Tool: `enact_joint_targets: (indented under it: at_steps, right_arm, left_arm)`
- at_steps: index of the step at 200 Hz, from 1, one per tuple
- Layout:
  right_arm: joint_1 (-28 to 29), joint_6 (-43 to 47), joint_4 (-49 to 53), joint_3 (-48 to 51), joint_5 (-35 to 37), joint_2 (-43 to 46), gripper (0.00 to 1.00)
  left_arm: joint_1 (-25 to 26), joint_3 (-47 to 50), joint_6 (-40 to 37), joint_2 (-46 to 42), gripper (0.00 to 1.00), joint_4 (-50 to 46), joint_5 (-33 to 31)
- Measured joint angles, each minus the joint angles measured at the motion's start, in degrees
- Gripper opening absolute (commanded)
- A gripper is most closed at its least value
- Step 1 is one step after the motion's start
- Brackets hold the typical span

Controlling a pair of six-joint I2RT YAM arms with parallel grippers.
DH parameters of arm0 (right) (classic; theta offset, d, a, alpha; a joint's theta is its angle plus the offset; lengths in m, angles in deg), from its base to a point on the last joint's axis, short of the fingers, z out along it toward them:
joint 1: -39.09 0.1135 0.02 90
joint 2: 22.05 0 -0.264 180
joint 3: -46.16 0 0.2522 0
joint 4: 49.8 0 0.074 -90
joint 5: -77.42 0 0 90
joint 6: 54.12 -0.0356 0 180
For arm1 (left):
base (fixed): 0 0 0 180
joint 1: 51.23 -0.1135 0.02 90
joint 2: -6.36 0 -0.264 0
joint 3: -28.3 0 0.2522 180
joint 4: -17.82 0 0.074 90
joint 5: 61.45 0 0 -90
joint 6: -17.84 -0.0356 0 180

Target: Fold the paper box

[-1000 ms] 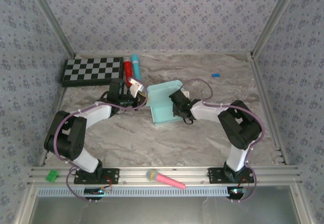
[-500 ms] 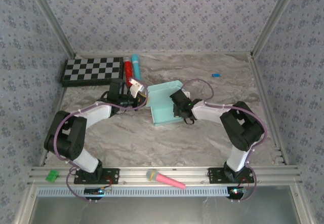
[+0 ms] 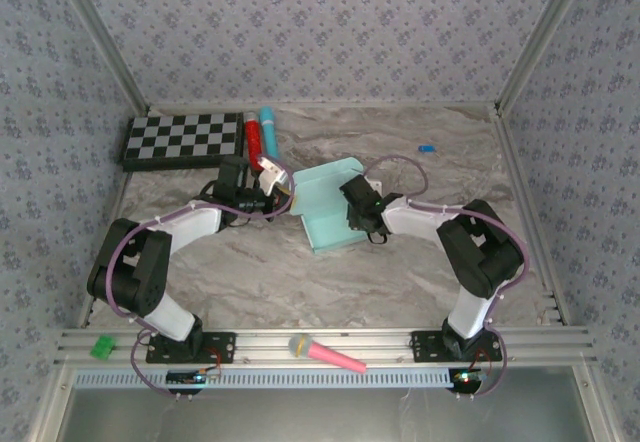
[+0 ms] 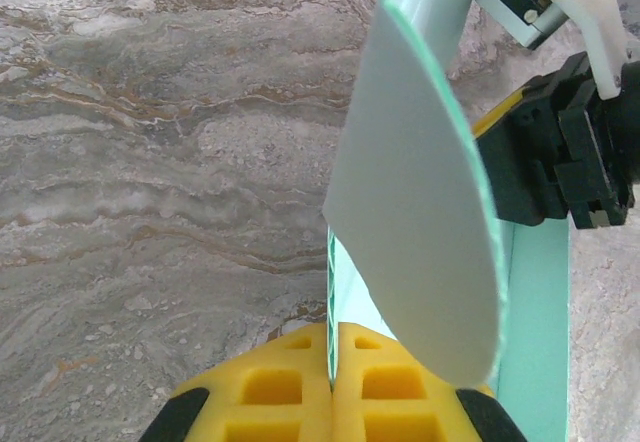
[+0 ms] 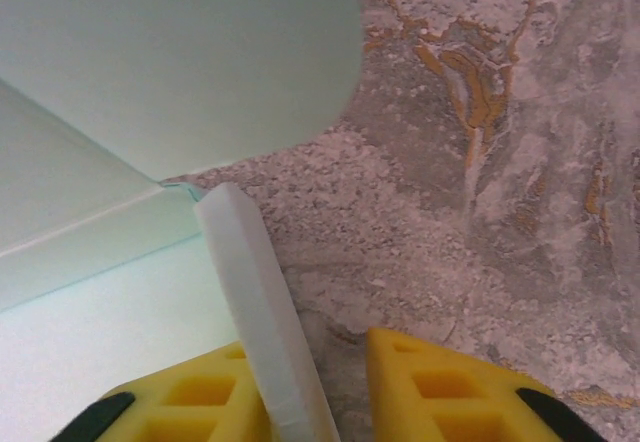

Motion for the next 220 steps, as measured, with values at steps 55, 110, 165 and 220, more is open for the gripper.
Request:
enact_joint_targets:
  at_steps: [55, 110, 165, 220]
  right_arm:
    - [-1.3, -1.2, 0.3, 0.9, 0.0, 1.5, 0.48]
    - [-2.6, -0.9, -1.5, 3.4, -1.7, 4.5, 0.54]
    - [-3.4, 0.3, -3.9, 4.5, -3.6, 5.4, 0.59]
    - [-4.3, 0.5, -5.1, 5.3, -4.5, 5.6, 0.62]
  left_arm:
    - [0.0, -0.3, -1.0, 0.0, 0.0, -1.2, 0.2]
    - [0.4, -2.8, -3.1, 0.0, 0.0, -3.0, 0.2]
    - [0.4, -5.1, -5.9, 0.0, 0.04, -5.5, -0.1]
    - [1.2, -5.3, -10.0, 0.9, 0.24, -6.1, -1.2]
